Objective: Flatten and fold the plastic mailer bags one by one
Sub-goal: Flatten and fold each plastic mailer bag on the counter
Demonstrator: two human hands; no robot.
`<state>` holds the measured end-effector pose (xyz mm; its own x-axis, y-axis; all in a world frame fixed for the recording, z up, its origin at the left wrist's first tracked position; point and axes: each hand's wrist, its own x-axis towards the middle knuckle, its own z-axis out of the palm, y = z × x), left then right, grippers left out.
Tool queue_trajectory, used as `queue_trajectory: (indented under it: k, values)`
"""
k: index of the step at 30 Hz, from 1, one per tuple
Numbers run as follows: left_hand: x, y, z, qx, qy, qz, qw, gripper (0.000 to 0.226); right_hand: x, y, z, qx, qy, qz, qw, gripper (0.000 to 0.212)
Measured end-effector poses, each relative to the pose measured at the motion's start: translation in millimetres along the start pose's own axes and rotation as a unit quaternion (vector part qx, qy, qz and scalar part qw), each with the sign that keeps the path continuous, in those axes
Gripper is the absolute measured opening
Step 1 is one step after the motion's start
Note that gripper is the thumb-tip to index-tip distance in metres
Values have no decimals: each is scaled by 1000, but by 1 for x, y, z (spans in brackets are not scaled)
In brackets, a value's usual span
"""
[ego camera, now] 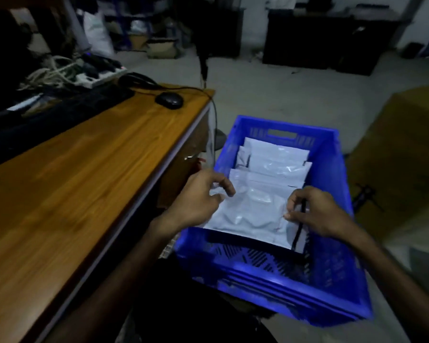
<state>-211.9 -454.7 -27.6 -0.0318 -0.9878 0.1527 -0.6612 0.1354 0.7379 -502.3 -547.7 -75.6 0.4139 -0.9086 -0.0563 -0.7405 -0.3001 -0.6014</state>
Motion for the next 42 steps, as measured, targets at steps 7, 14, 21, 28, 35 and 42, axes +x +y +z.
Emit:
queue_trajectory:
  k: [7, 14, 21, 28, 35, 42]
  values:
    - [58, -30, 48, 248, -182, 46, 950, 32, 41, 20, 10, -157, -169, 62, 971, 17]
    - [77, -46, 89, 376, -222, 69, 897, 18, 35, 7, 21, -363, -197, 38, 910, 41]
    - [72, -55, 110, 600, -229, 93, 761, 31, 2, -17, 57, -376, -330, -18, 866, 61]
    - [49, -32, 114, 520, -273, 61, 807, 32, 7, -2, 78, -389, -386, 15, 836, 83]
    - [49, -54, 130, 415, -382, -37, 825, 74, 17, -2, 79, -383, -389, 82, 834, 101]
    - [64, -65, 134, 393, -395, -66, 828, 84, 38, -4, 70, -372, -379, 118, 839, 101]
